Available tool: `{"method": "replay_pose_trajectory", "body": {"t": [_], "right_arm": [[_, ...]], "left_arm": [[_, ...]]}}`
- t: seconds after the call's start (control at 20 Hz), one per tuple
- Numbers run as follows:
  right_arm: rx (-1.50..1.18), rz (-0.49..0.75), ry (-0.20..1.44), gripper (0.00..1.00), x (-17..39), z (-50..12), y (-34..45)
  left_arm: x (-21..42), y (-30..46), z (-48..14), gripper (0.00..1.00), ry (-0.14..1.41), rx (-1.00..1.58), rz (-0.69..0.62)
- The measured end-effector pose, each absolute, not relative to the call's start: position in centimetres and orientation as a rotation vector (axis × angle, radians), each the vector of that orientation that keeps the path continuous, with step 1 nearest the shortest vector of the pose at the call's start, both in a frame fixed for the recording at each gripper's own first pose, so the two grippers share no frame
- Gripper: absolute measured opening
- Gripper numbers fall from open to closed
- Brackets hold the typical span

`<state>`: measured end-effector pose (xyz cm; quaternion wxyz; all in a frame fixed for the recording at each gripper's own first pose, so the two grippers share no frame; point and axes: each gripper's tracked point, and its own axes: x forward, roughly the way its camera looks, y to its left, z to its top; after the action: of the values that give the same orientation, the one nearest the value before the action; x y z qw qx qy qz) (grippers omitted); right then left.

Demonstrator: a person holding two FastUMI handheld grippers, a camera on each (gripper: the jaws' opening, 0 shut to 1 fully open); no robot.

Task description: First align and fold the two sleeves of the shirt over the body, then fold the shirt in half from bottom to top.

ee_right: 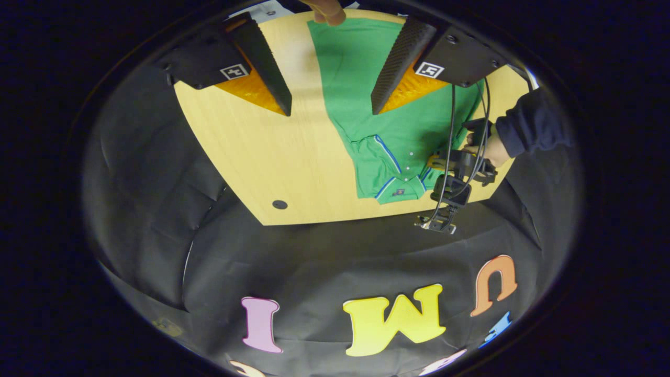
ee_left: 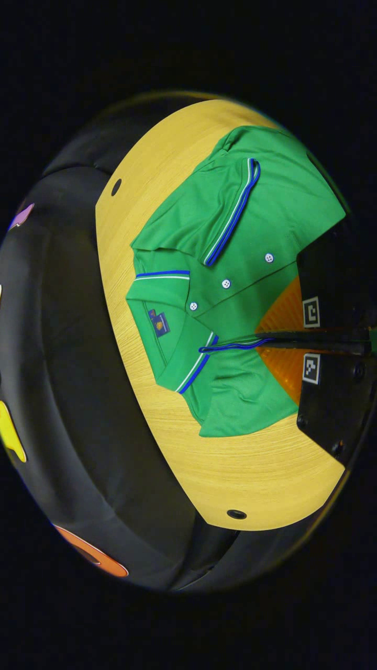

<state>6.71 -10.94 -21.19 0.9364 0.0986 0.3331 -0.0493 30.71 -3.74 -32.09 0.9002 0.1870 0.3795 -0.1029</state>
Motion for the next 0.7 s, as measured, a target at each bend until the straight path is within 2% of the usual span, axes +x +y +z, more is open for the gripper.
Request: {"method": "replay_pose_trajectory", "body": {"t": [0.2, 0.25, 0.3, 0.45, 0.65, 0.7], "right_arm": [[0.203, -0.103, 0.684, 0.95, 6.6, -21.5, -11.2], [0.202, -0.102, 0.687, 0.95, 6.6, -21.6, -11.2], [0.201, -0.099, 0.69, 0.95, 6.6, -21.7, -11.1], [0.188, -0.088, 0.695, 0.95, 6.4, -21.9, -10.6], [0.156, -0.044, 0.686, 0.95, 6.5, -21.7, -9.5], [0.147, -0.031, 0.679, 0.99, 6.4, -21.4, -9.3]], "left_arm": [[30.1, -4.0, -32.1, 0.07, 0.779, 0.356, -0.24], [29.8, -4.0, -32.2, 0.1, 0.781, 0.341, -0.243], [29.7, -3.7, -32.0, 0.18, 0.776, 0.327, -0.241], [29.0, -2.9, -30.9, 0.92, 0.757, 0.267, -0.218], [26.9, -0.8, -26.1, 0.92, 0.665, 0.232, -0.144], [26.3, -0.3, -24.5, 0.93, 0.634, 0.226, -0.13]]}}
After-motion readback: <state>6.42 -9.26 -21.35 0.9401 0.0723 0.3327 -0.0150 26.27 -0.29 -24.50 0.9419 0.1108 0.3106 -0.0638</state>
